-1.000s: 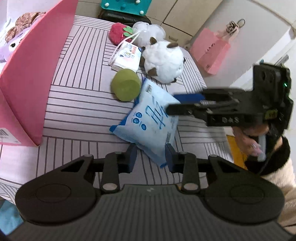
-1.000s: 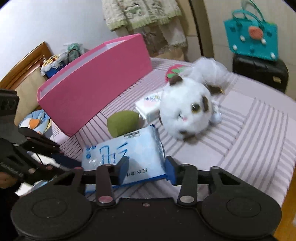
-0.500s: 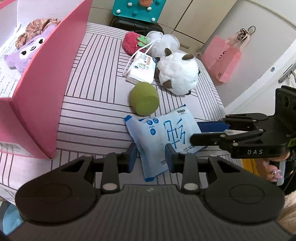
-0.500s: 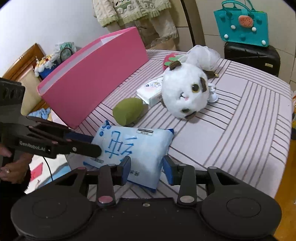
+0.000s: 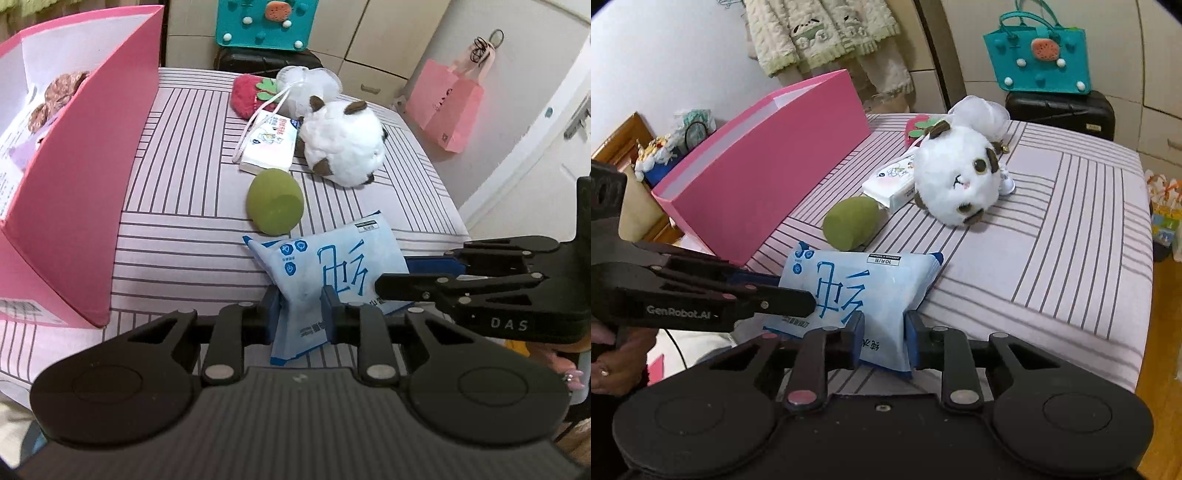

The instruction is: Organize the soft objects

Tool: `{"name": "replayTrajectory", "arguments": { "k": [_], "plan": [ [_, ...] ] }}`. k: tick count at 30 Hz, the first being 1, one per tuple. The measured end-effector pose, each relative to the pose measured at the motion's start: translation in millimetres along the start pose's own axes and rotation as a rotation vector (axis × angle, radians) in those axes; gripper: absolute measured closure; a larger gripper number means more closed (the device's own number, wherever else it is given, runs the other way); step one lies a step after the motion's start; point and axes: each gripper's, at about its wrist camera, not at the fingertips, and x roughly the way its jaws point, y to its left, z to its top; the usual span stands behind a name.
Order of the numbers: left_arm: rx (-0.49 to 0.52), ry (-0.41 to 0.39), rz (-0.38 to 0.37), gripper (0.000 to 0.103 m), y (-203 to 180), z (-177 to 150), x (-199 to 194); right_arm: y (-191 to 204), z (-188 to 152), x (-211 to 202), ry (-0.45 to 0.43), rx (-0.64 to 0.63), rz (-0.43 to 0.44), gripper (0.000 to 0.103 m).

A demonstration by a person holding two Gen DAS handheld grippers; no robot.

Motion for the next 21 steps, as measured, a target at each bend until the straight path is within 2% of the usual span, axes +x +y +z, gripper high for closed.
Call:
{"name": "replayTrajectory", "arguments": {
  "k": [14, 21],
  "plan": [
    [0.056, 0.054, -0.050, 0.080, -1, -6, -32, 39, -2, -31, 0.030, -0.014, -0.008, 0.061],
    [0.079, 0.139, -0.119, 0.080, 10, -8, -53, 67, 3, -46, 0.036, -0.050, 0.006, 0.054]
  ]
}}
